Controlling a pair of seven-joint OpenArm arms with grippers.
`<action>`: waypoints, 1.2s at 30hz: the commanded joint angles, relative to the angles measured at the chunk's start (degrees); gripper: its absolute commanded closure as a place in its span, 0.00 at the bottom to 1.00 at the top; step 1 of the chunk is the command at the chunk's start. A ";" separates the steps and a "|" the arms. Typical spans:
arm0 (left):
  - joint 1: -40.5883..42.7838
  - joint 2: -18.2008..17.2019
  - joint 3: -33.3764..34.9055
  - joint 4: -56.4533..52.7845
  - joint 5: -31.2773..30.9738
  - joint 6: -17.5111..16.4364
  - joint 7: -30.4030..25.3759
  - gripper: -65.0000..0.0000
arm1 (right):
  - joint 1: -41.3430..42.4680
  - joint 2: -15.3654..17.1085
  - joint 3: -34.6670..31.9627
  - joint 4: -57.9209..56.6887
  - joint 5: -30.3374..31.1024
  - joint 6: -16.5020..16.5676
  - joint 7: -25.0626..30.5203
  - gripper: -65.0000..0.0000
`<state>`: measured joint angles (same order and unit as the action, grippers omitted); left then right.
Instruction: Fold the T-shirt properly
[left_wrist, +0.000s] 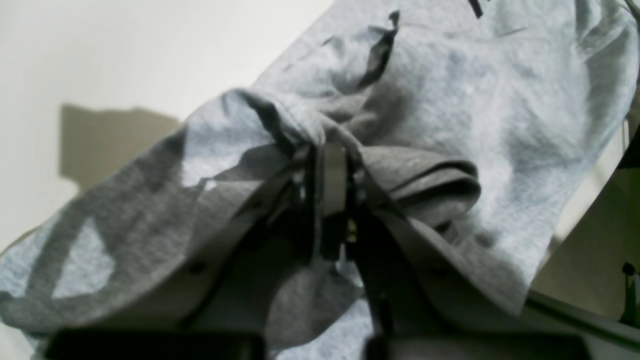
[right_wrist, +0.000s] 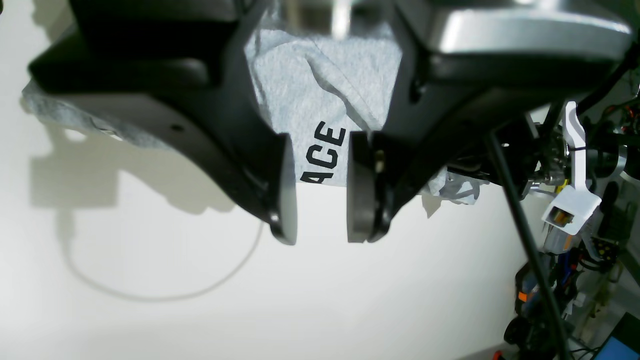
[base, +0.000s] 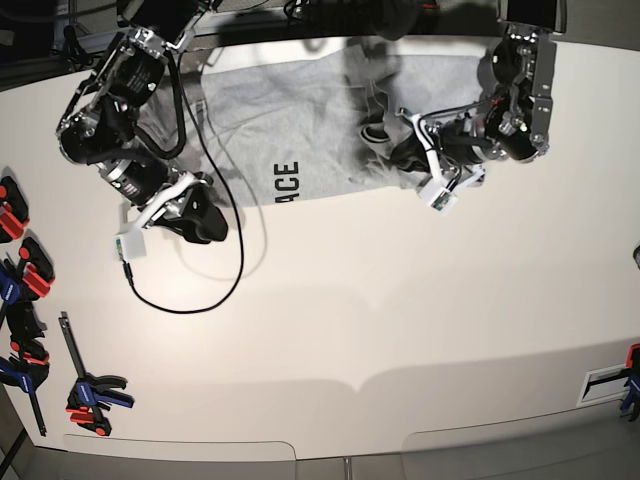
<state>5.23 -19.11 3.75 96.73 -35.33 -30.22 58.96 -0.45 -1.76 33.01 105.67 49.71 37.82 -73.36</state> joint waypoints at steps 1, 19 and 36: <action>-0.68 -0.04 -0.26 0.74 -0.94 -0.42 -0.94 1.00 | 0.90 0.33 -0.09 1.03 1.73 0.74 1.31 0.75; -2.84 0.07 -0.26 0.74 -1.18 -0.42 -8.04 1.00 | 0.90 0.33 -0.09 1.03 1.73 0.74 1.31 0.75; -3.48 0.04 -4.28 0.81 1.20 -0.39 -13.64 0.61 | 0.92 1.53 0.04 1.03 -3.45 0.72 3.78 0.75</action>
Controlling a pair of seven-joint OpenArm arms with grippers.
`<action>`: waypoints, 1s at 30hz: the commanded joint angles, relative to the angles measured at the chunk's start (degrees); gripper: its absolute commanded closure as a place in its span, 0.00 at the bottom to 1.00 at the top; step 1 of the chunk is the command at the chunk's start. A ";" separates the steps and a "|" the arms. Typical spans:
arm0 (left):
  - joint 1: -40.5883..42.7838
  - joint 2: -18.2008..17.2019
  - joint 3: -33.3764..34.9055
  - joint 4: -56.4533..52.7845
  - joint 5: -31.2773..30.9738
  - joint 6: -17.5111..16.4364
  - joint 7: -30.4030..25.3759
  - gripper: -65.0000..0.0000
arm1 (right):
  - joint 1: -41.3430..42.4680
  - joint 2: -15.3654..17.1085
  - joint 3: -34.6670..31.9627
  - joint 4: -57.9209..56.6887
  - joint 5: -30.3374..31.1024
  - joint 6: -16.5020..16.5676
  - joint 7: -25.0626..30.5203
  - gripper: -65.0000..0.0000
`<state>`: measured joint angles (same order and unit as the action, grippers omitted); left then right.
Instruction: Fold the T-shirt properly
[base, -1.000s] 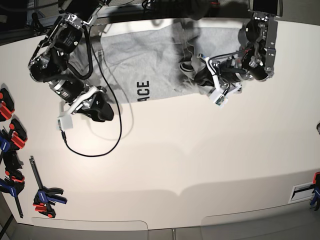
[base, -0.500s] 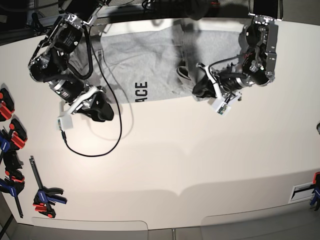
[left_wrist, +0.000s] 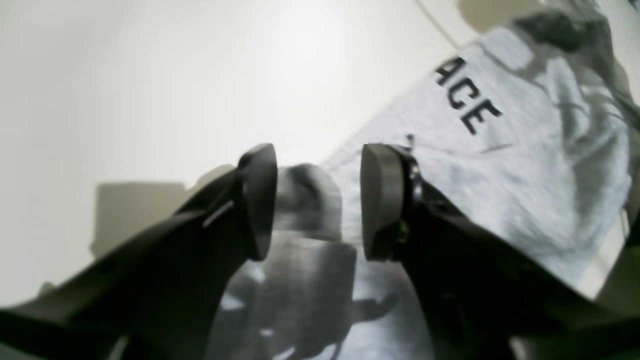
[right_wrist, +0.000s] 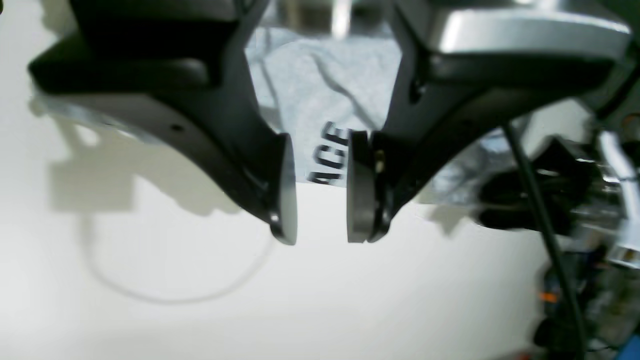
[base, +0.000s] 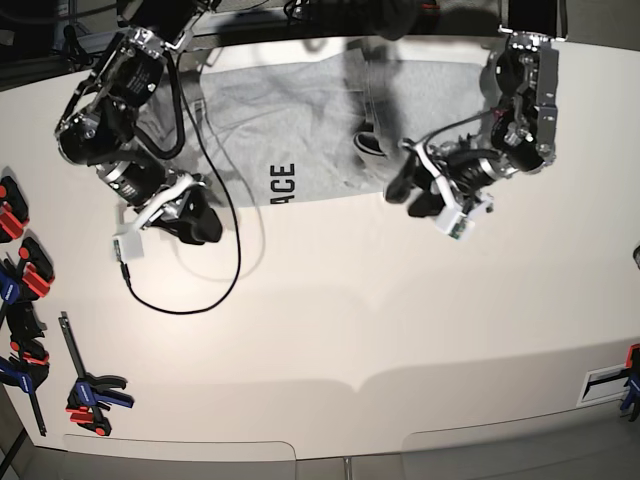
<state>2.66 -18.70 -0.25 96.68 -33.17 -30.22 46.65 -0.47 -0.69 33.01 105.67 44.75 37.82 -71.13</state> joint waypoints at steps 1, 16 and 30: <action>-0.92 -0.37 -1.42 0.85 -0.94 -0.39 -1.36 0.61 | 0.94 0.90 0.04 1.03 0.33 0.72 1.84 0.75; -0.74 -0.52 -15.89 0.83 -0.96 -0.39 -0.87 0.61 | -1.03 9.77 9.42 -0.72 -4.50 -1.86 2.56 0.61; -0.72 -0.52 -15.89 0.79 -0.94 -0.42 -0.92 0.61 | -5.88 14.97 12.63 -15.19 3.15 -0.55 2.73 0.60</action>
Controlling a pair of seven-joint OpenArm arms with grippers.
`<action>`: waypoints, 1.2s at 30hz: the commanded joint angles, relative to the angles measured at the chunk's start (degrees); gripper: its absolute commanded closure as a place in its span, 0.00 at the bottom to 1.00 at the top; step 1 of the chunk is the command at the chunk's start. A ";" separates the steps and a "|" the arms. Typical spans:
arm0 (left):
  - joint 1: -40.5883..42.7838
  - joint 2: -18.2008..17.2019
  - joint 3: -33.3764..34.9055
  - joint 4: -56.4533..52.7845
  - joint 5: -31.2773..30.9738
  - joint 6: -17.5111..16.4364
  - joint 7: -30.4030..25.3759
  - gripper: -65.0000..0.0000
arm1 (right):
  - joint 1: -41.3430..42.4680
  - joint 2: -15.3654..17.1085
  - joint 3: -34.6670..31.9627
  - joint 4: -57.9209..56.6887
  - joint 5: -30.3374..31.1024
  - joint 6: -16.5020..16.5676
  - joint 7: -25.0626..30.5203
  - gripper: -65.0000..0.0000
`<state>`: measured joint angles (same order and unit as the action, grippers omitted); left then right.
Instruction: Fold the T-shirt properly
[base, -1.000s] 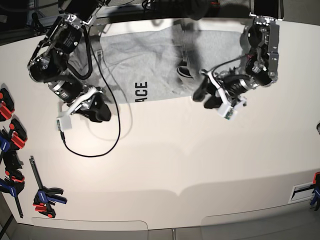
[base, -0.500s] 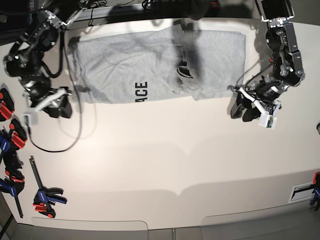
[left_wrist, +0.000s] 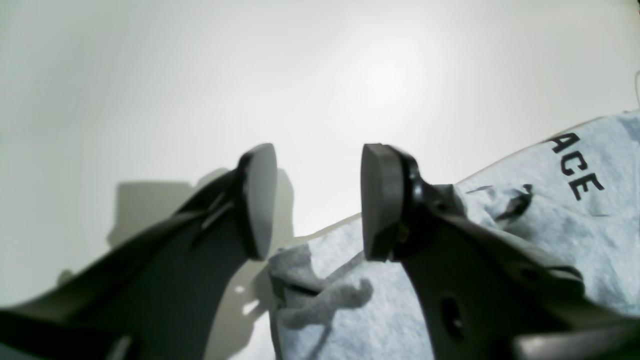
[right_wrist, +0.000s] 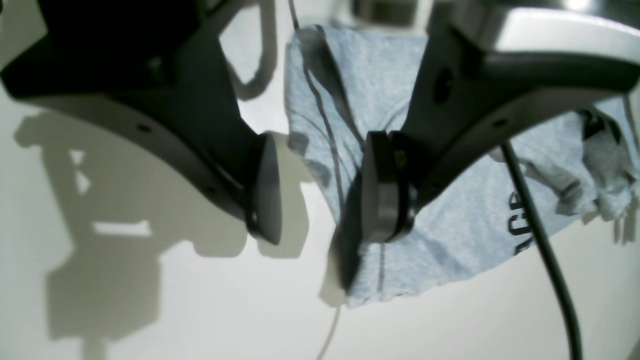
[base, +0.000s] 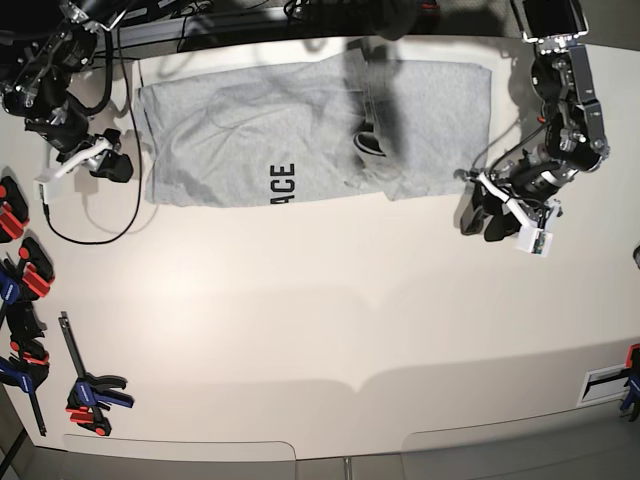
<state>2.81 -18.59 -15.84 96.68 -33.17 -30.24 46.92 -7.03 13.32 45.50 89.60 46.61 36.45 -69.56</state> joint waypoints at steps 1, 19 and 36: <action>-0.87 -0.61 -0.31 0.79 -0.96 -0.37 -1.18 0.61 | 0.68 0.96 -0.35 0.04 1.75 1.22 1.20 0.60; -0.87 -0.63 -0.31 0.79 -0.94 -0.37 -1.18 0.61 | 0.68 0.96 -9.51 -7.15 -1.38 1.22 3.98 0.60; -0.87 -0.63 -0.31 0.79 -0.94 -0.37 -1.18 0.61 | 0.87 0.52 -9.53 -7.15 -7.67 1.05 11.02 0.61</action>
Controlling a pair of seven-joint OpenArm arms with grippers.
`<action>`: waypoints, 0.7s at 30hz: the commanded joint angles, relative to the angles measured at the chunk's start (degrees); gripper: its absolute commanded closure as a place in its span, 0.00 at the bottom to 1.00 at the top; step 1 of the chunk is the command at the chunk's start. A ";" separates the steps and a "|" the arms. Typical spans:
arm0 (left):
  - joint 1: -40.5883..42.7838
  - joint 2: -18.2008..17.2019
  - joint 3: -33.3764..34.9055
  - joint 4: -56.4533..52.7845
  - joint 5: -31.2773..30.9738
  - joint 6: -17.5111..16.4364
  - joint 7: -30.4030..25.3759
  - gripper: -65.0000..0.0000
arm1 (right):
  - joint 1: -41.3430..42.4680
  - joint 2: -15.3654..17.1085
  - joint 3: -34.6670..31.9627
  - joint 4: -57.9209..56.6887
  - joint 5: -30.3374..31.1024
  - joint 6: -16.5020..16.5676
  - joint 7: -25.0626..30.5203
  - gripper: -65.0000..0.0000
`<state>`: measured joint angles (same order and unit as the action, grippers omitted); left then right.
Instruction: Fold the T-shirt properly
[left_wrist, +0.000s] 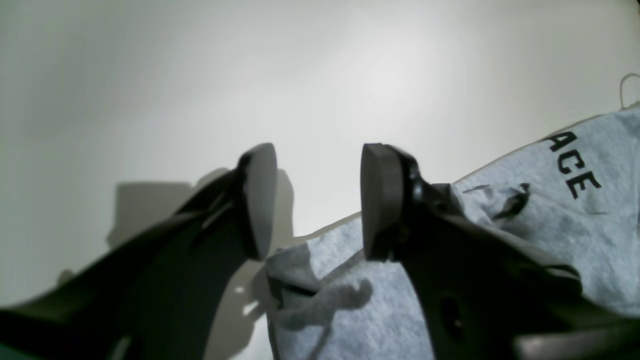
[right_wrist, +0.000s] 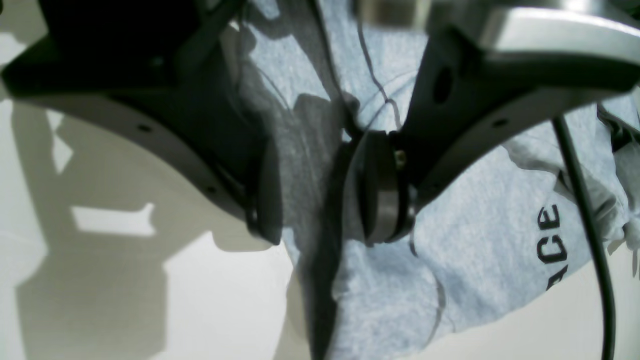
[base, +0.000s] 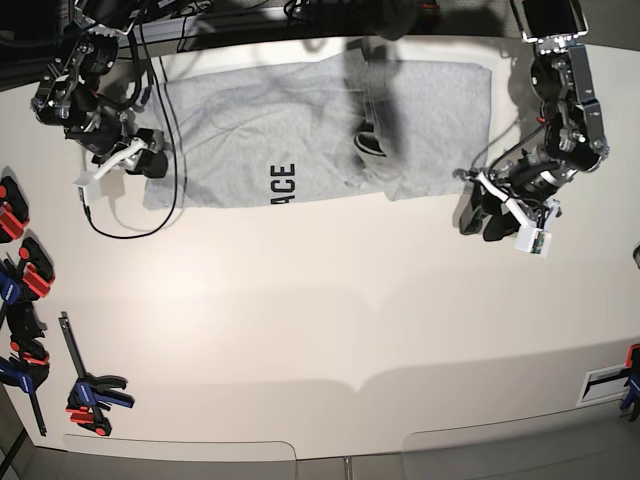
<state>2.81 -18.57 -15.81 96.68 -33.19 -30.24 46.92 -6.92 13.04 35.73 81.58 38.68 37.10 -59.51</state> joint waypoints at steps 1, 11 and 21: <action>-0.87 -0.66 -0.33 0.79 -0.92 -0.37 -1.18 0.61 | 1.05 0.81 0.24 0.87 0.26 0.39 1.07 0.61; -0.83 -0.63 -0.33 0.79 -0.92 -0.37 -1.16 0.61 | 4.39 0.79 0.24 0.87 -1.68 0.44 1.03 0.61; -0.72 -0.66 -0.33 0.79 -0.92 -0.37 -1.16 0.61 | 4.17 0.04 0.24 -0.13 -1.68 0.44 -0.96 0.61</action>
<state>2.83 -18.59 -15.81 96.68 -33.17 -30.24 46.92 -3.36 12.51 35.79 80.79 35.97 37.08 -61.12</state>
